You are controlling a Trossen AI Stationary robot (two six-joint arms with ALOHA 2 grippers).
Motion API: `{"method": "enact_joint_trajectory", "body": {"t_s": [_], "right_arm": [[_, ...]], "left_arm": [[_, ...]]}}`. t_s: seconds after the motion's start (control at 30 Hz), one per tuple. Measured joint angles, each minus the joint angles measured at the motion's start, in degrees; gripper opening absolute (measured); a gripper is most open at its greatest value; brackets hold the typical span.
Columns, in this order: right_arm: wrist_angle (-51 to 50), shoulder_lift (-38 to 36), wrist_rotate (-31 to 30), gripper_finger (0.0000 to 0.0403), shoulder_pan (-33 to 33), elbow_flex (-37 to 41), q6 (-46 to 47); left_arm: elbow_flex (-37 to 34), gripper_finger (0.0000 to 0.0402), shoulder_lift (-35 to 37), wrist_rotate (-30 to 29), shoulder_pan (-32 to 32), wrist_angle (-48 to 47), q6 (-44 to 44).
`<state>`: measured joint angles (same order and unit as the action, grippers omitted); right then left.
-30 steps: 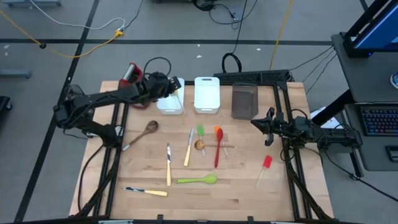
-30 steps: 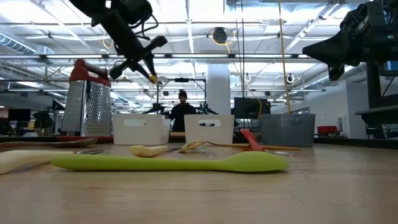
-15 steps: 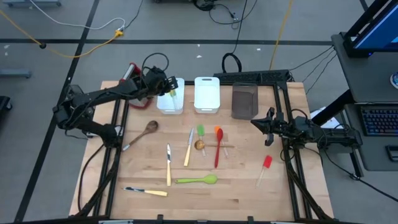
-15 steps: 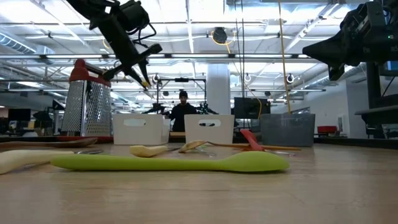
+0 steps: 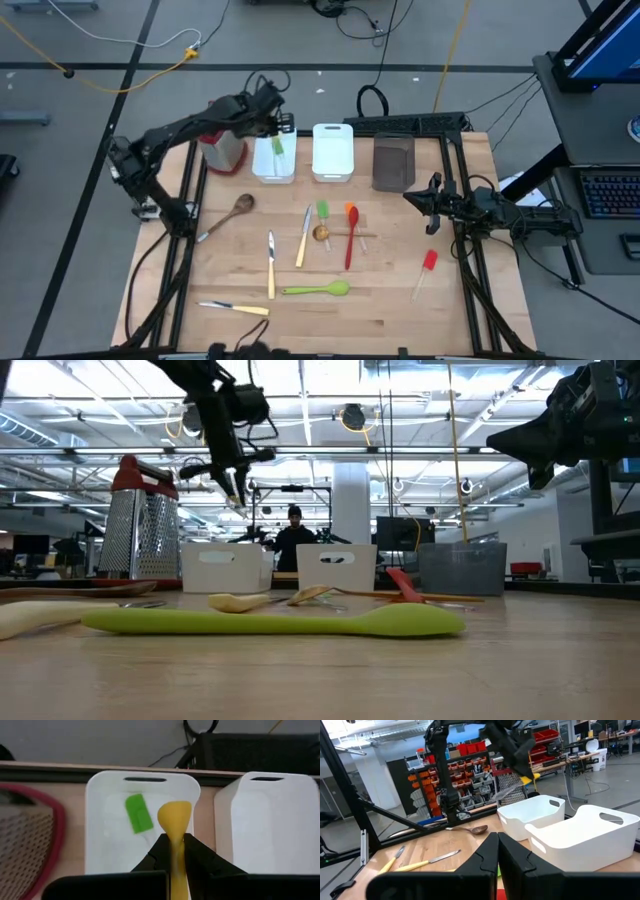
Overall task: Pick & Place Kitchen Items
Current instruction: Put the yellow spatula into the left white bin
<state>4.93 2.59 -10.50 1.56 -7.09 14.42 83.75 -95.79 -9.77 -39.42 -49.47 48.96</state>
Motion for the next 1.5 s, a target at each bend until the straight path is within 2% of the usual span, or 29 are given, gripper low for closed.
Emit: {"method": "enact_joint_trajectory", "body": {"t_s": [0.17,0.33,0.5,0.8,1.27,1.5], "right_arm": [[0.0,0.0,0.02,0.0004,-0.01,0.01,0.06],[0.0,0.0,0.02,0.0004,0.0,0.0,-0.05],[0.0,0.0,0.02,0.0004,-0.01,0.0,-0.1],[0.0,0.0,0.04,0.0004,-0.01,0.01,-0.12],[0.04,0.0,0.05,0.0004,-0.01,0.01,-0.12],[0.04,0.0,0.04,0.0004,-0.01,0.0,-0.12]], "left_arm": [[2.91,0.0016,-7.14,2.9,-2.61,-0.48,-2.56],[3.12,0.0016,-10.29,5.79,-4.53,-3.29,-2.81],[3.12,0.0016,-11.02,5.25,-5.15,-5.96,-2.83],[3.12,0.0024,-11.43,3.72,-5.2,-5.93,-2.81],[3.12,0.003,-14.6,4.84,-5.53,-3.35,-4.27],[3.12,0.0075,-14.6,3.74,-5.66,-2.91,-5.65]]}}
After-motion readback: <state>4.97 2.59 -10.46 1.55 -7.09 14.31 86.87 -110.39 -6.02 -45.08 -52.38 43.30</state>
